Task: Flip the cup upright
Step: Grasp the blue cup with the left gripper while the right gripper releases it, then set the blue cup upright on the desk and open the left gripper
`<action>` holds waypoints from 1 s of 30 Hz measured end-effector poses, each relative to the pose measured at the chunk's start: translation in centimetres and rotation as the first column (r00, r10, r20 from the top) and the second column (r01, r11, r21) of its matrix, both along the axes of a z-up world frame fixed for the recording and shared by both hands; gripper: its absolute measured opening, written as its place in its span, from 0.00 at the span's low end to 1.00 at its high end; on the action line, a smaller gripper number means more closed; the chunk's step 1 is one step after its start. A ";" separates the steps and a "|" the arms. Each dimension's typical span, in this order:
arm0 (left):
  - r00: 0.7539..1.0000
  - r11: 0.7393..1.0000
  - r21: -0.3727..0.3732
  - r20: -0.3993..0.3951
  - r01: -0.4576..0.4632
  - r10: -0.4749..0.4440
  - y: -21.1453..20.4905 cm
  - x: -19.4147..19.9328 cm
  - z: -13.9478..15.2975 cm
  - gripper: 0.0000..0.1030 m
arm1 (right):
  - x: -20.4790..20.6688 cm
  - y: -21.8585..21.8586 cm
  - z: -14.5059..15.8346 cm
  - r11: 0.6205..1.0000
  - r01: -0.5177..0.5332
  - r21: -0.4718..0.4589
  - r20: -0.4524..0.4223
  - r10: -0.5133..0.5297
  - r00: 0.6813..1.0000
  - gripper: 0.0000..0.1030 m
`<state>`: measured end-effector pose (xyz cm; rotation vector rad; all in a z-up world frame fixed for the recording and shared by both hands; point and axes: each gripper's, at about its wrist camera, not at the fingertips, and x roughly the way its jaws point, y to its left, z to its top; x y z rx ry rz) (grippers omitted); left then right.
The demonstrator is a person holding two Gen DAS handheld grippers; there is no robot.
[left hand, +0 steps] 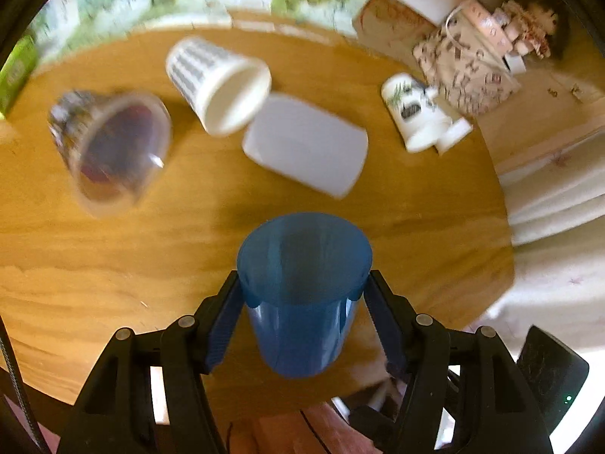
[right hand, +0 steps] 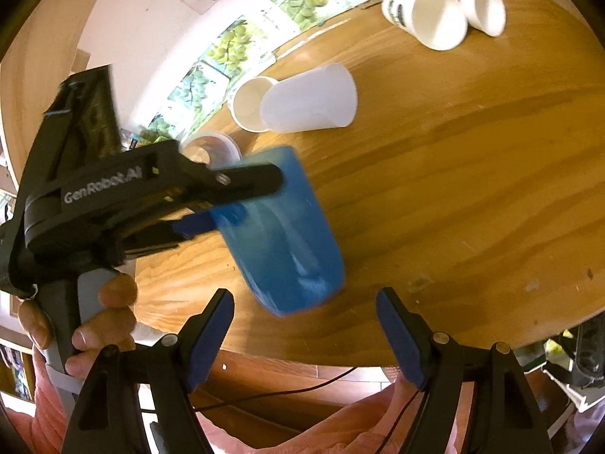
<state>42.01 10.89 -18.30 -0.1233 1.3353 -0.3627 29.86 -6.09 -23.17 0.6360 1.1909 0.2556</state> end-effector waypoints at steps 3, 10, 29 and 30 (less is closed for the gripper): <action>0.996 1.000 0.020 0.089 -0.010 0.008 0.4 -0.2 0.8 0.66 | -0.5 -0.8 -0.4 1.000 0.028 0.005 -0.010 -0.028 1.000 0.76; 0.983 0.998 0.055 0.184 -0.027 0.016 0.7 -0.6 0.9 0.66 | -1.4 -1.5 -0.8 0.997 0.080 0.007 -0.017 -0.080 0.997 0.76; 0.948 0.971 0.233 0.293 0.057 -0.126 -1.6 -4.5 0.6 0.66 | -2.5 -1.8 -0.2 0.994 0.106 -0.023 -0.004 -0.106 0.994 0.76; 0.949 0.972 0.230 0.291 0.055 -0.122 -1.5 -4.5 0.6 0.66 | -2.6 -1.8 -0.1 0.994 0.106 -0.025 -0.004 -0.106 0.994 0.76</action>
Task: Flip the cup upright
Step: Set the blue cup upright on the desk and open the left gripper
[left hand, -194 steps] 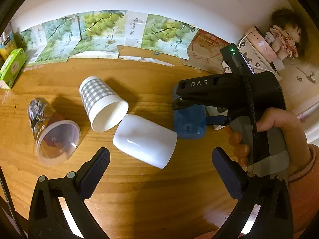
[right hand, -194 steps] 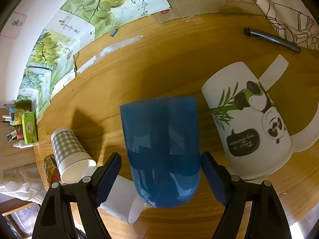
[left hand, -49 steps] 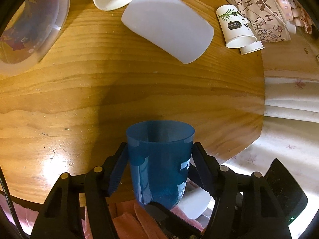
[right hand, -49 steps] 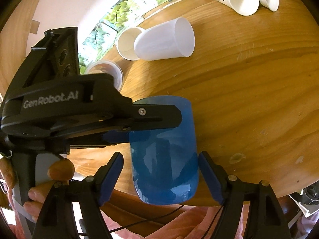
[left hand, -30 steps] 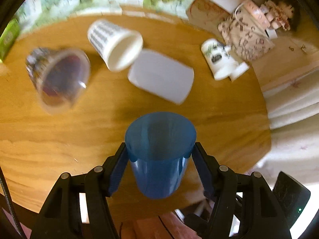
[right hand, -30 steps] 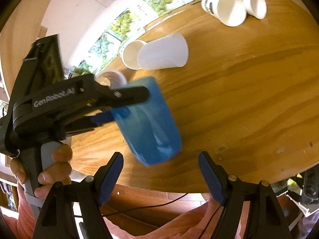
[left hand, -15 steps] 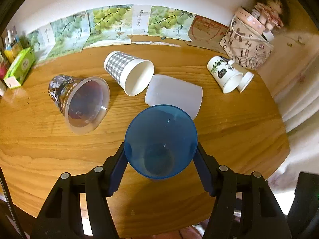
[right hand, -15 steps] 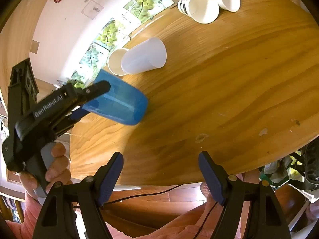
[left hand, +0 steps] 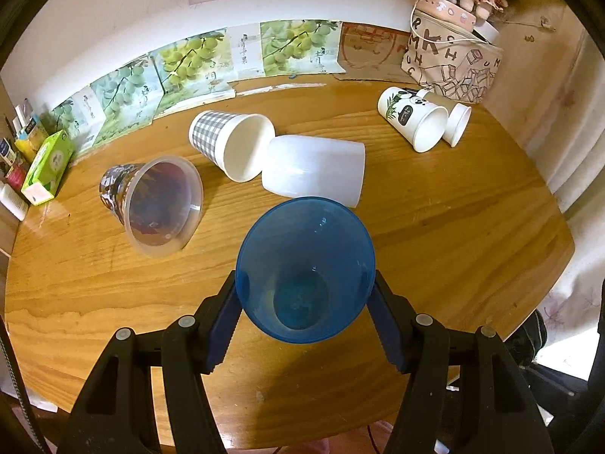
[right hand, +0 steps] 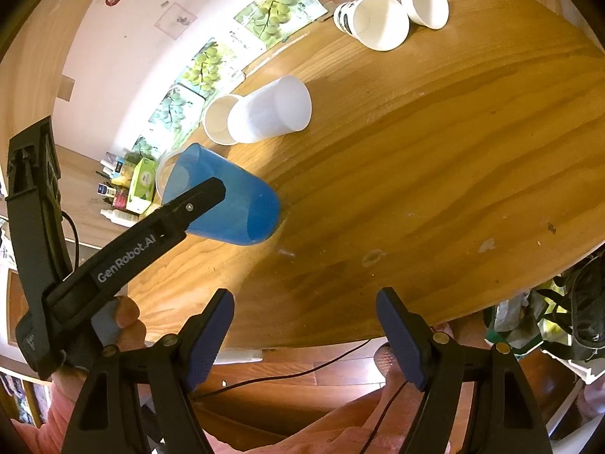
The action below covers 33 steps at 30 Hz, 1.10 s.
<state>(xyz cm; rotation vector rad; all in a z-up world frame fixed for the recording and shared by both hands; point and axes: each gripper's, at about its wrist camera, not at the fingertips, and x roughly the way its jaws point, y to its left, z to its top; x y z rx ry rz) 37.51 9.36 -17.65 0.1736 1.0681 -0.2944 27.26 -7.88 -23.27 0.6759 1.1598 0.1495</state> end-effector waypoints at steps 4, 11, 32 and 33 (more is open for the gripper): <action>1.000 1.000 -0.011 -0.013 0.016 -0.016 0.1 0.0 0.1 0.67 | -0.5 0.3 0.1 1.000 -0.002 -0.005 -0.002 0.002 1.000 0.76; 0.999 0.999 -0.031 -0.039 0.032 -0.033 0.5 -0.4 0.0 0.76 | -1.4 0.8 0.4 1.000 0.003 -0.029 -0.011 -0.003 1.000 0.76; 0.978 0.990 -0.045 -0.170 -0.132 0.122 10.4 -9.1 -0.3 0.81 | -5.0 4.7 -0.1 0.996 0.001 -0.095 -0.070 -0.008 0.997 0.80; 0.975 0.987 -0.044 -0.168 -0.152 0.142 11.1 -9.6 0.1 0.81 | -5.1 4.9 0.1 0.995 -0.003 -0.102 -0.065 -0.003 0.998 0.80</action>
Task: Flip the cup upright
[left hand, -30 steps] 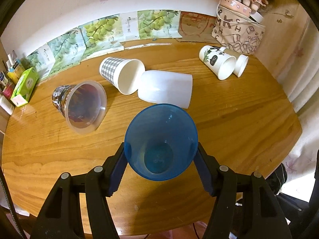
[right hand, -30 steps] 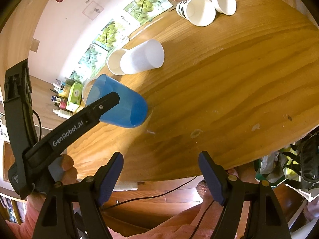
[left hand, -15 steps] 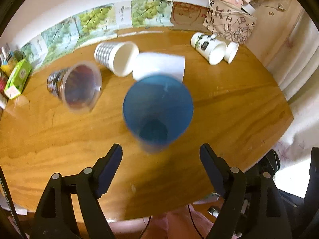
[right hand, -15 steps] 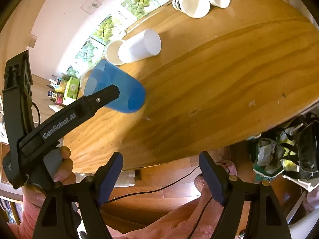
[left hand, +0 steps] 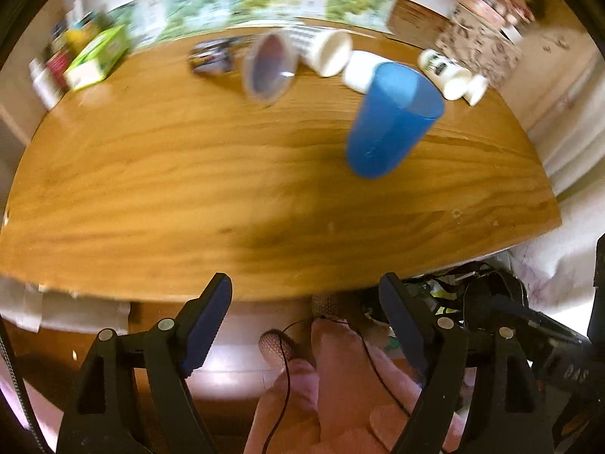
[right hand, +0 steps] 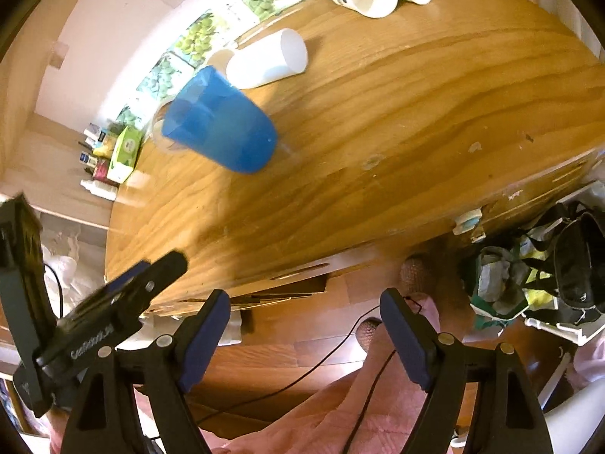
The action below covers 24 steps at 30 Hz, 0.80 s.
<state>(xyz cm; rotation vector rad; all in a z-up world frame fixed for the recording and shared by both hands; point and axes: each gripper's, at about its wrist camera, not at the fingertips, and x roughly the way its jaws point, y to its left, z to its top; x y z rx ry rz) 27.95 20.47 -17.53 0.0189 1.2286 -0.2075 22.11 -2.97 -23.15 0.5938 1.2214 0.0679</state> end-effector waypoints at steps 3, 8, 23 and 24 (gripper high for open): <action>0.999 0.999 0.007 0.030 -0.036 0.035 1.3 -1.1 1.5 0.81 | -0.4 0.6 0.7 1.000 -0.014 -0.025 0.014 0.014 1.000 0.81; 0.988 0.993 -0.020 0.103 -0.112 0.114 2.4 -2.6 4.3 0.81 | -0.6 0.9 3.7 0.997 -0.041 -0.058 0.053 0.044 0.998 0.81; 0.943 0.989 -0.131 0.314 -0.074 0.112 -1.3 -8.0 14.6 0.91 | -4.6 -0.5 14.8 0.983 -0.051 -0.177 0.242 0.094 0.966 0.84; 0.937 0.987 -0.139 0.327 -0.076 0.118 -1.5 -8.7 15.0 0.91 | -5.2 -0.5 15.4 0.981 -0.048 -0.190 0.254 0.096 0.962 0.84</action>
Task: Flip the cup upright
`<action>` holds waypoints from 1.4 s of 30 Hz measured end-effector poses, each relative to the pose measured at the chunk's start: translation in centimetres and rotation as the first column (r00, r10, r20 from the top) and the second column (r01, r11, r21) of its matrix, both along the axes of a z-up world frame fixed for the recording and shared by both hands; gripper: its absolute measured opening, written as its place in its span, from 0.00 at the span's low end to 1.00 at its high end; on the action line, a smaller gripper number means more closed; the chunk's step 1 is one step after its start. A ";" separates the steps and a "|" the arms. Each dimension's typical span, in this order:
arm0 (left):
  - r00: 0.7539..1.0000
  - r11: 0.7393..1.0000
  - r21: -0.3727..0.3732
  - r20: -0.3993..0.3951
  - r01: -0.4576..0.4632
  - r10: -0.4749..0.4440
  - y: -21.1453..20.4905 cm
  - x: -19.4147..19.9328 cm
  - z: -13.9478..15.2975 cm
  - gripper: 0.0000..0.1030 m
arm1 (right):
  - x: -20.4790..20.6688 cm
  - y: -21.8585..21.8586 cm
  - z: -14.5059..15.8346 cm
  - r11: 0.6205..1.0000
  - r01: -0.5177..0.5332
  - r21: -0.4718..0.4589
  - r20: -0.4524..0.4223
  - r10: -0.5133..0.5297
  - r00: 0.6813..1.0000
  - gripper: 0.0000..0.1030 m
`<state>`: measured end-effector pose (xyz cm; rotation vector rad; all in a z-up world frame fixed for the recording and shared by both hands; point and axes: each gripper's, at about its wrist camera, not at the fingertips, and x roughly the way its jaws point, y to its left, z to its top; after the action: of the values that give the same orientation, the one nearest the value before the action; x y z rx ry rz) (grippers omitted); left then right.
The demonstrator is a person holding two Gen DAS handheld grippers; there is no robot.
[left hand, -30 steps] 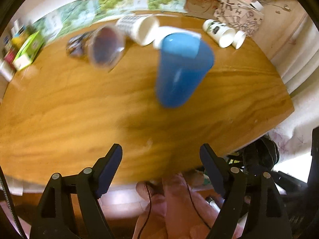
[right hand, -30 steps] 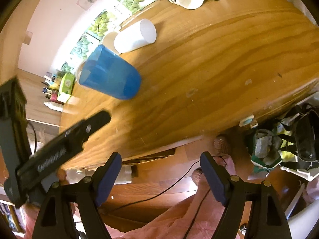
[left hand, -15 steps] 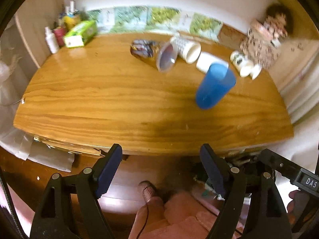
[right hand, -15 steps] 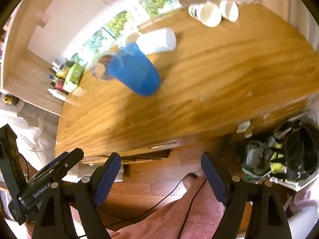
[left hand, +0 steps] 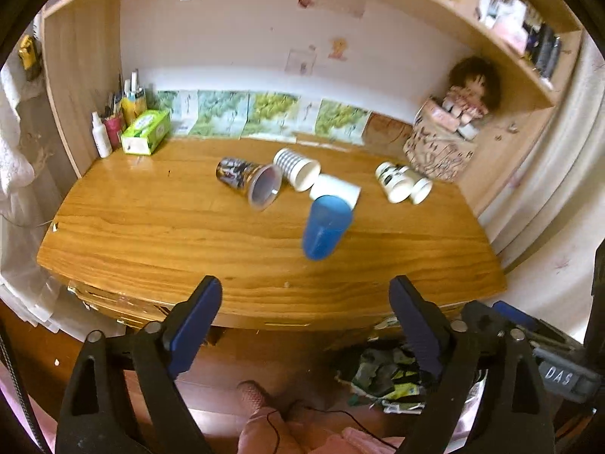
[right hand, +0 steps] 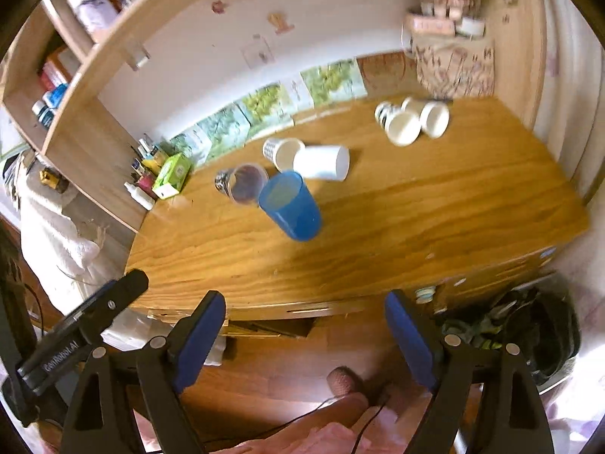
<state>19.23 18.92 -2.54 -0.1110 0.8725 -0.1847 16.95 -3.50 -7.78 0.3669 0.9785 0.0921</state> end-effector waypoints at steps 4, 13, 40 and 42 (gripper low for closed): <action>0.996 0.999 0.006 0.078 -0.035 0.034 -0.9 -2.4 1.1 0.93 | -2.4 -0.5 1.7 0.999 0.012 -0.035 0.054 -0.011 0.998 0.87; 0.967 0.992 0.064 0.235 -0.112 0.094 -1.9 -7.5 2.1 0.97 | -7.8 -2.0 4.7 0.995 0.072 -0.074 0.262 -0.051 0.964 0.98; 0.879 0.967 0.076 0.440 -0.243 0.186 -2.7 -10.8 3.9 0.99 | -10.3 -1.2 6.3 0.995 -0.014 -0.100 0.418 0.055 0.907 0.99; 0.878 0.967 0.081 0.441 -0.242 0.183 -2.9 -10.7 3.9 0.99 | -10.3 -1.2 6.3 0.994 -0.018 -0.104 0.421 0.060 0.905 0.99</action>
<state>8.55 16.06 1.38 -0.0368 0.4214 0.0589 6.69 -4.74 -1.47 0.2227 0.5547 0.1531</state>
